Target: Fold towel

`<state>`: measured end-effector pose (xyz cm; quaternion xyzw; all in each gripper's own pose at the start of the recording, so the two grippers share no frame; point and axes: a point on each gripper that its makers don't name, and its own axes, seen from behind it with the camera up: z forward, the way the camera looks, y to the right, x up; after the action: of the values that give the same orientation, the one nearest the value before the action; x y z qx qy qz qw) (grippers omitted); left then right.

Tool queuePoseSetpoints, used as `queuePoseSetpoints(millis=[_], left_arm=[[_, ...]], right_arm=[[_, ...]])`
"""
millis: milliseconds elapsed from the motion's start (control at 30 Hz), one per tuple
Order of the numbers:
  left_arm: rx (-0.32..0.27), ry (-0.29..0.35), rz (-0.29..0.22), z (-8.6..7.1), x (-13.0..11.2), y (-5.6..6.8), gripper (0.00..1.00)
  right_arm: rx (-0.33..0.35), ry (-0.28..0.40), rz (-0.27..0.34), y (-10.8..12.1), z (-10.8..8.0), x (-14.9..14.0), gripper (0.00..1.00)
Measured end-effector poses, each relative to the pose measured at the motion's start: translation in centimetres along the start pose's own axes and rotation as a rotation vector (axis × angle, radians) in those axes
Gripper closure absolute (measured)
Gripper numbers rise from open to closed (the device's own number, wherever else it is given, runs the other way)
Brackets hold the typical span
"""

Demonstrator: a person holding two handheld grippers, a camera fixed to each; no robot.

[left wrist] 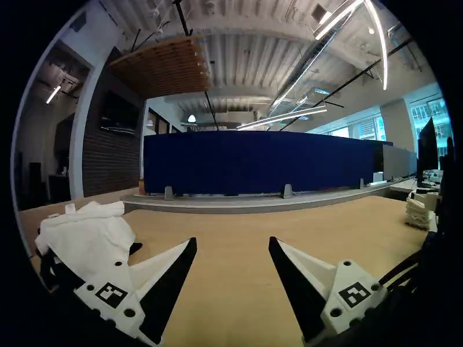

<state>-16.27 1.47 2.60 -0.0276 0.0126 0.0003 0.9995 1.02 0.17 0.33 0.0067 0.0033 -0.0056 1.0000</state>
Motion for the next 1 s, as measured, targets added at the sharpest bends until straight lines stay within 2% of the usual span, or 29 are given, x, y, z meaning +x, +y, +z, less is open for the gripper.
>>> queuePoseSetpoints(millis=[1000], left_arm=[[0.000,0.000,0.000,-0.12,0.04,-0.05,0.08]], right_arm=[[0.000,-0.001,0.000,0.02,0.00,-0.22,0.00]])
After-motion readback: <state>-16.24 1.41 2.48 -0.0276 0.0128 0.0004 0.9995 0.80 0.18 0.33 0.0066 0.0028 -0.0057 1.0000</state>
